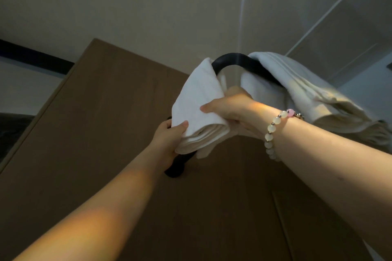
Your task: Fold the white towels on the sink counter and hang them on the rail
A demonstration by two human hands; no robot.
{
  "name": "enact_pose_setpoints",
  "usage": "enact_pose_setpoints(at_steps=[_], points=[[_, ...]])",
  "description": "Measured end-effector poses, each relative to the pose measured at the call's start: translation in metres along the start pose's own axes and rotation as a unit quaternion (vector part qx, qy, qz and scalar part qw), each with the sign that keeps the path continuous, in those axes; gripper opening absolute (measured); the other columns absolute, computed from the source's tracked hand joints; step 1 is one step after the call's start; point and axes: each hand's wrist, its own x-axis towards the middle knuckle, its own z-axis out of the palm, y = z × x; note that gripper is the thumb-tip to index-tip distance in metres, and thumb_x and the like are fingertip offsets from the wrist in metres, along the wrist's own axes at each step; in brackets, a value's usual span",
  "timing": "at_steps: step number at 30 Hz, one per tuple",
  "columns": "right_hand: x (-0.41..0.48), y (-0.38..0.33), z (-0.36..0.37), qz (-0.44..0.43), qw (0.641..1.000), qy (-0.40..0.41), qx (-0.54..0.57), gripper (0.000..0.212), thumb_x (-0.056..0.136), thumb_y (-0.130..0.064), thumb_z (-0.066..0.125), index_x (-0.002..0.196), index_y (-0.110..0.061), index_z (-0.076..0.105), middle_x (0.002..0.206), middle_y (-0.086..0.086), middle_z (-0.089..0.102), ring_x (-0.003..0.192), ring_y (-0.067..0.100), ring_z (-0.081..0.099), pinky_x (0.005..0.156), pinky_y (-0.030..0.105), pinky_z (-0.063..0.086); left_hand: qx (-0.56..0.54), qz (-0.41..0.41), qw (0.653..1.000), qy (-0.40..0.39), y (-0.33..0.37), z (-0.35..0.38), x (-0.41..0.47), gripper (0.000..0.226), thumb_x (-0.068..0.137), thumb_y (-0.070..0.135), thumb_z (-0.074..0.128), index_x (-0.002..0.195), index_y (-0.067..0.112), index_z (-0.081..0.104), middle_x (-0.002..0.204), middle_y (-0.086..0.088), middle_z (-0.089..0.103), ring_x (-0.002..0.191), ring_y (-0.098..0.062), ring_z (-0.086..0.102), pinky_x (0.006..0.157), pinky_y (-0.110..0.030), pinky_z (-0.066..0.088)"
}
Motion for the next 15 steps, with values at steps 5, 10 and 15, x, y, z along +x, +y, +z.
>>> enact_pose_setpoints(at_steps=[5, 10, 15], points=[[-0.002, -0.001, -0.012, -0.042, 0.997, 0.060, 0.004, 0.036, 0.078, -0.028, 0.072, 0.097, -0.013, 0.046, 0.089, 0.003, 0.054, 0.089, 0.026, 0.059, 0.076, 0.036, 0.052, -0.037, 0.037, 0.999, -0.010, 0.003, 0.017, -0.009, 0.035, 0.091, 0.027, 0.059, 0.122, 0.011, 0.058, 0.111, -0.011, 0.067, 0.098, -0.026, 0.066, 0.071, -0.033, 0.053], [-0.008, 0.002, -0.019, -0.008, 0.997, 0.062, 0.041, 0.048, 0.075, -0.029, 0.077, 0.111, -0.014, 0.051, 0.101, 0.006, 0.059, 0.090, 0.027, 0.061, 0.071, 0.034, 0.050, -0.101, -0.046, 0.989, 0.095, -0.007, 0.038, -0.035, 0.026, 0.084, 0.037, 0.066, 0.095, 0.014, 0.062, 0.093, -0.005, 0.064, 0.095, -0.026, 0.063, 0.088, -0.040, 0.052], [-0.012, 0.000, -0.018, 0.020, 0.995, 0.063, 0.081, 0.048, 0.070, -0.030, 0.080, 0.107, -0.011, 0.055, 0.104, 0.010, 0.064, 0.085, 0.029, 0.065, 0.072, 0.036, 0.055, -0.200, -0.186, 0.962, -0.032, -0.011, 0.054, -0.058, 0.073, 0.080, 0.070, 0.047, 0.127, 0.015, 0.051, 0.089, -0.009, 0.060, 0.079, -0.021, 0.062, 0.072, -0.031, 0.052]])
